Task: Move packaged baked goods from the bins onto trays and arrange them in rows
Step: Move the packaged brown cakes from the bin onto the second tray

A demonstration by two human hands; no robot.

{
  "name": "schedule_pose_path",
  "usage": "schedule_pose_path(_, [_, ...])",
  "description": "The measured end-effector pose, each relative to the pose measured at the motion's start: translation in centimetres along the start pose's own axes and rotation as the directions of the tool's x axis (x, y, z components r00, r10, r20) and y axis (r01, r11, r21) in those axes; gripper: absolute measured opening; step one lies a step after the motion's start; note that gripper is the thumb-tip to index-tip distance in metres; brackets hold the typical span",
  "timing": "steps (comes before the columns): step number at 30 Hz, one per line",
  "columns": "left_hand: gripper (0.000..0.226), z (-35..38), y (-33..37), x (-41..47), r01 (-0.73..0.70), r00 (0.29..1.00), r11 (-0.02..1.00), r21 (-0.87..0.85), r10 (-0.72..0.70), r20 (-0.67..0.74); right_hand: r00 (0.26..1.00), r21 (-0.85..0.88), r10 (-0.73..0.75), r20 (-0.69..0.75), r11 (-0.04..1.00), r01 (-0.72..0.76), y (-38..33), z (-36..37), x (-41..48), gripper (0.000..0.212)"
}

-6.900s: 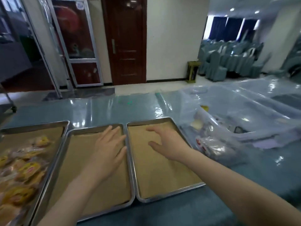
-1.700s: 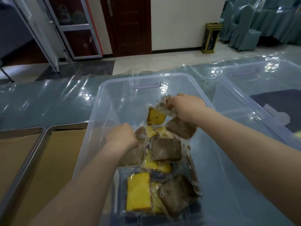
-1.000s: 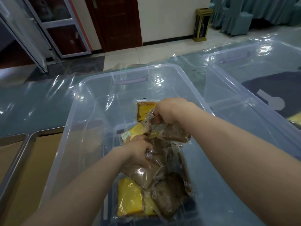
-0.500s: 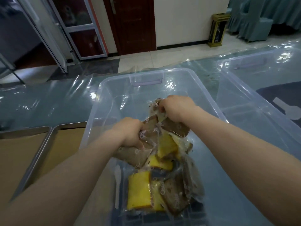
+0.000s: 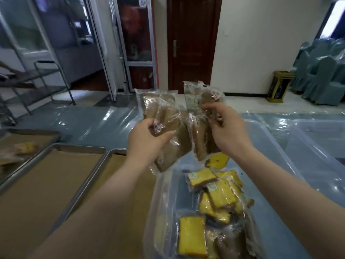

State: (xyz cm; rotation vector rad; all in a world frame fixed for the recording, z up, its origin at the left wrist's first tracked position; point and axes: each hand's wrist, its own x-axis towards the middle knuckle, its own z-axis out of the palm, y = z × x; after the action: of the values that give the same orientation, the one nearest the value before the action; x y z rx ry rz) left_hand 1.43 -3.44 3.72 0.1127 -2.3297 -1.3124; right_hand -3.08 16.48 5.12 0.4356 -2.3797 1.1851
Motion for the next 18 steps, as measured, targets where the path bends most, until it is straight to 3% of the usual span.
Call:
schedule_pose_path(8, [0.041,-13.6,-6.2,-4.3,0.165,0.980,0.972,-0.169,-0.181,-0.081,0.991,-0.065,-0.076,0.107,0.994,0.083,-14.2,10.3,-4.3,0.042])
schedule_pose_path(12, [0.021,-22.5,-12.2,-7.3,0.222,0.958,0.945,-0.241,-0.258,-0.129,0.958,-0.057,-0.125,0.259,0.988,0.145,-21.1,19.0,-7.8,0.043])
schedule_pose_path(18, [0.018,-34.0,-21.3,-10.7,0.339,0.916,0.934,-0.112,-0.355,-0.188,0.883,0.008,-0.144,0.446,0.988,0.157,-27.6,31.0,-12.3,0.040])
